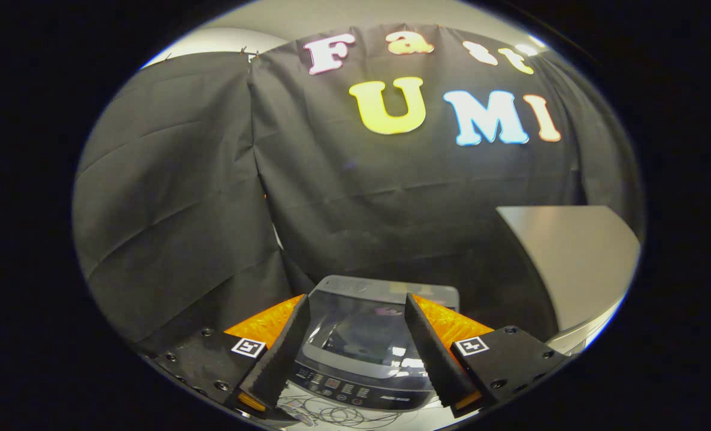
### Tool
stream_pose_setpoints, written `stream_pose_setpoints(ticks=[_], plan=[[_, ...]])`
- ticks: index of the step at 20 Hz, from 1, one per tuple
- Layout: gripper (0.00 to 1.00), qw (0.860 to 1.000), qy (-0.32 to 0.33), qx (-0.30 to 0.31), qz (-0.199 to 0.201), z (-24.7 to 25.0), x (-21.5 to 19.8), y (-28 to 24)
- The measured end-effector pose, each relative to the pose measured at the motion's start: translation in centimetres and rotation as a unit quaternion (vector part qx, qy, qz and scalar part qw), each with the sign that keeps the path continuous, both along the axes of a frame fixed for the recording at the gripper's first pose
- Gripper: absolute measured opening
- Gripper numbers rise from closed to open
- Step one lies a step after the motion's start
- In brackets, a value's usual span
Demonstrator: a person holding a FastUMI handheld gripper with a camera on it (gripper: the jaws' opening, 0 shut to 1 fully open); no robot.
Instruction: Put the clothes into the washing machine and then close the washing machine lid.
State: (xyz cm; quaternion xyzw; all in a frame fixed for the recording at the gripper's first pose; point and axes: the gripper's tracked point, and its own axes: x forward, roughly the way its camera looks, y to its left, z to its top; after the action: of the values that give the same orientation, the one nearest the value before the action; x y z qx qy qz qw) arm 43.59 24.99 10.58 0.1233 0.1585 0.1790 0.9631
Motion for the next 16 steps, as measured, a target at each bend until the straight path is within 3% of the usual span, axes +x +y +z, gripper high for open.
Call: stream_pose_setpoints(ticks=[6,11,16], plan=[[0.99,0.993,-0.068,-0.015,-0.099,2.9,-5.8,-13.9],[0.99,0.976,-0.112,-0.020,-0.185,4.1,-11.1,-24.8],[1.00,0.964,-0.142,-0.024,-0.222,3.4,-16.1,-31.4]])
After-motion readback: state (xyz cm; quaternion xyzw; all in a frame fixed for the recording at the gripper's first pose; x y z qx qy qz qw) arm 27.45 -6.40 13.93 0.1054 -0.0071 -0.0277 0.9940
